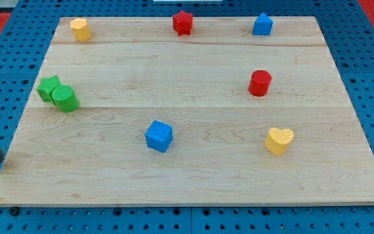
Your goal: Slide the red circle below the green star
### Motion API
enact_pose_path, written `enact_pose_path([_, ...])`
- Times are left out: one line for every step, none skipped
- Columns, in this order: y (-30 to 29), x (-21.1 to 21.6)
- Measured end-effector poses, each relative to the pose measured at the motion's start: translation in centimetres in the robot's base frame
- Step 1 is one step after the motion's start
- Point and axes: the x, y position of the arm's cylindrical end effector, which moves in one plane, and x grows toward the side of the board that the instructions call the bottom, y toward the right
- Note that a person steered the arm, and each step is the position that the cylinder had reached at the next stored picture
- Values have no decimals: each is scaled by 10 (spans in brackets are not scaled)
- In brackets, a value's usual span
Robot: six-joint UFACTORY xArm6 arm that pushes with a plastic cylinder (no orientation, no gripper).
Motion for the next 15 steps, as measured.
enact_pose_path([0,-2])
enact_pose_path([0,-16])
enact_pose_path([25,-45])
enact_pose_path([87,-38])
enact_pose_path([163,-49])
enact_pose_path([274,-98])
enact_pose_path([357,-116])
enact_pose_path([405,-93])
enact_pose_path([496,-112])
enact_pose_path([498,-153])
enact_pose_path([410,-148])
enact_pose_path([345,-153])
enact_pose_path([371,-176])
enact_pose_path([393,-190])
enact_pose_path([399,-213])
